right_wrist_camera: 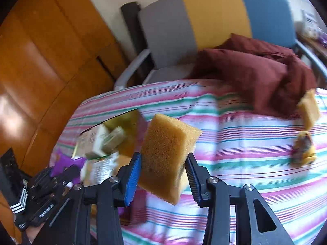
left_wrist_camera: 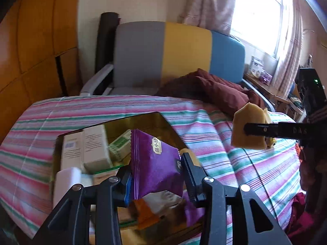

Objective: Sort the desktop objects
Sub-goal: 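Carry the tan sponge and purple packet into the gold tray and release them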

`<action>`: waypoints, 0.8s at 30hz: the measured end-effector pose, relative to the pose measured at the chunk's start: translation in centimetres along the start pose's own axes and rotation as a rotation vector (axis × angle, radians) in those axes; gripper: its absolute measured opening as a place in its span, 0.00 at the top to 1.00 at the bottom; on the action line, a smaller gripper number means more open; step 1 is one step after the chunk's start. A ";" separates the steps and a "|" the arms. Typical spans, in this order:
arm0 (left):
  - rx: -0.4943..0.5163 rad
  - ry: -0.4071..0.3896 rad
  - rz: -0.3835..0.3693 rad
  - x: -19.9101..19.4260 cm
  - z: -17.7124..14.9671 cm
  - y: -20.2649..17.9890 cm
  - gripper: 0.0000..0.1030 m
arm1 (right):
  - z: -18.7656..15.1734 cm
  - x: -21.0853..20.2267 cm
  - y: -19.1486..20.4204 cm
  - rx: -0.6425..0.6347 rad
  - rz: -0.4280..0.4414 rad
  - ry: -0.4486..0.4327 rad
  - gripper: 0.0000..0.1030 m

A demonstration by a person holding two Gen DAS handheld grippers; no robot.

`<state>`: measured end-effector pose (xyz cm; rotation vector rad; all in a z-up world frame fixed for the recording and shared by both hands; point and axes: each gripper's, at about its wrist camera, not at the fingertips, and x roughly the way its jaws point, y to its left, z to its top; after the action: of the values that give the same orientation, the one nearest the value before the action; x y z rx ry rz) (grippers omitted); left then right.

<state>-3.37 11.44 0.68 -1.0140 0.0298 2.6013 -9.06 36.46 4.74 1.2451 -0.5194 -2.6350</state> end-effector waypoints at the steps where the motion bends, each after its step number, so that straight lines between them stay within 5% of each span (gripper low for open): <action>1: -0.008 0.000 0.006 -0.1 -0.1 0.5 0.61 | -0.2 0.4 0.9 -0.011 0.010 0.005 0.57; 14: -0.110 -0.044 0.132 -2.2 -1.6 5.6 0.61 | -1.8 4.7 10.5 -0.127 0.105 0.059 0.57; 24: -0.152 -0.043 0.203 -2.2 -2.1 8.0 0.60 | -1.3 6.1 13.9 -0.193 0.102 0.054 0.57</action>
<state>-3.09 2.92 -0.24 -1.0550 -0.0811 2.8454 -11.70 21.47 4.94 1.1941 -0.3030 -2.4912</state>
